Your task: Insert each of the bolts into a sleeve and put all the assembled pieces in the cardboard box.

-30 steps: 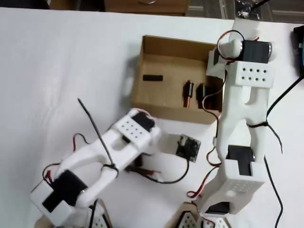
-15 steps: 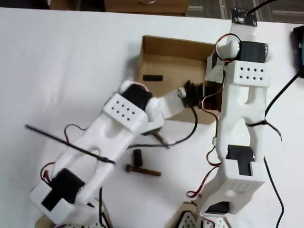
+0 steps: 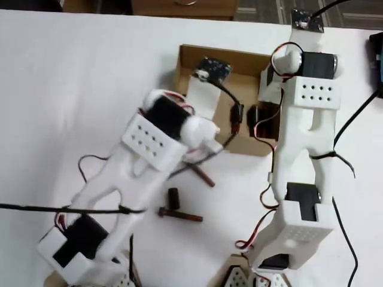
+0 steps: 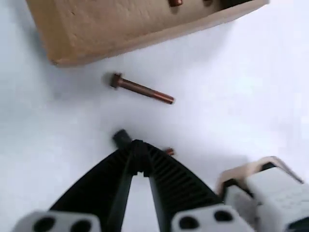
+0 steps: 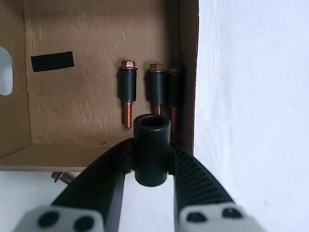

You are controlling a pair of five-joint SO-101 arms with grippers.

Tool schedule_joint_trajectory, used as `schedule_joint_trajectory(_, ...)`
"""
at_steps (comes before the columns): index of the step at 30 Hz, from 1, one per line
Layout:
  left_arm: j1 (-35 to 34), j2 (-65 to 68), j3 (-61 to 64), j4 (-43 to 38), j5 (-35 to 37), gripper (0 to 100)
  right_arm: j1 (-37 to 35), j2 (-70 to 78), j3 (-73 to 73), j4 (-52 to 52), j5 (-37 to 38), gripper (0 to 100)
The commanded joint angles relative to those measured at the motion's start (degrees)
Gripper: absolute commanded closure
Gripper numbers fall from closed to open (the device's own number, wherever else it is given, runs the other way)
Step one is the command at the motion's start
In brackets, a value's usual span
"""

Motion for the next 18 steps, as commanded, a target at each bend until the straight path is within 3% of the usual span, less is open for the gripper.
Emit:
schedule_joint_trajectory(1, 4.84, -3.25, -1.54, -0.79, 13.1, 98, -0.04, -3.3, -0.26, -0.57, 0.44, 97.8)
schedule_joint_trajectory(9, -2.2, -3.25, 14.81, -13.45, 42.2, 98, 0.31, -3.3, -0.26, -0.57, 0.44, 97.8)
schedule_joint_trajectory(14, -4.13, -3.25, 31.08, -26.64, 46.33, 98, 0.22, -3.3, -0.62, -0.57, 0.44, 97.8)
schedule_joint_trajectory(18, -3.87, -3.25, 36.88, -33.41, 46.24, 98, 0.13, -3.38, -0.62, -0.57, 0.44, 97.8)
